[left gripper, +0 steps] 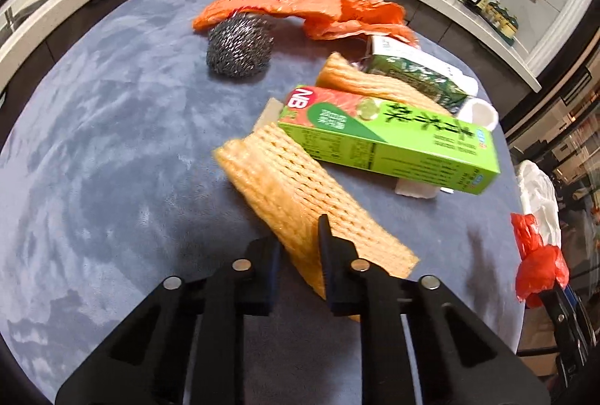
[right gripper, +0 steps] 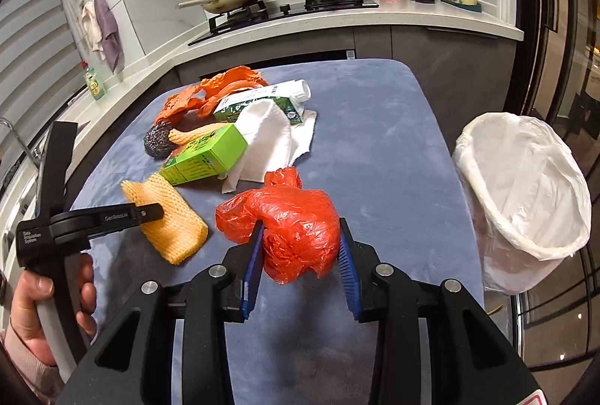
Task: Collect trash
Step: 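Grasp the orange foam net with the left tool while the right tool holds the red bag, then carry the foam net and red bag over the bin and release both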
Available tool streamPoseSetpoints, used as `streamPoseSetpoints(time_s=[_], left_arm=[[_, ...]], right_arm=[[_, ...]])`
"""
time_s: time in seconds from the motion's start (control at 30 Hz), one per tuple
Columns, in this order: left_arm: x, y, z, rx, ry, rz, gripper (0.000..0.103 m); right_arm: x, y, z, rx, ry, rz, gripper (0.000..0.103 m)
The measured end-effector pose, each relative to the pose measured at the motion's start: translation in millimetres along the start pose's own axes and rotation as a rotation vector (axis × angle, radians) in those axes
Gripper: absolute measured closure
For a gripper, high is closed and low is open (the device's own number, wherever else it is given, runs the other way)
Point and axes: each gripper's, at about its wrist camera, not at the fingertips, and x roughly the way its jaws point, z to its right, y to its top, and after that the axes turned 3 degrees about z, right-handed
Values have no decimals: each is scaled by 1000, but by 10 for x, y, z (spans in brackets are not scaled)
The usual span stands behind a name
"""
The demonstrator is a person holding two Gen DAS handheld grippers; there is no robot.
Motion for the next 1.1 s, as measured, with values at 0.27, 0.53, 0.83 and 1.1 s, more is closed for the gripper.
streamPoseSetpoints(time_s=[0.27,0.53,0.83,1.1], left_arm=[[-419,-121,339,75,-74,30,93],[-806,-268,1053,224,-192,67,93],[-975,-377,2153,405,-332,100,93],[-965,-472,2991,512,-418,125,93]], right_arm=[[-239,5,227,29,-33,49,68],[-592,1,657,85,-120,118,68],[-1003,2,1410,195,-241,190,68],[-1213,28,1968,247,-330,226,68]])
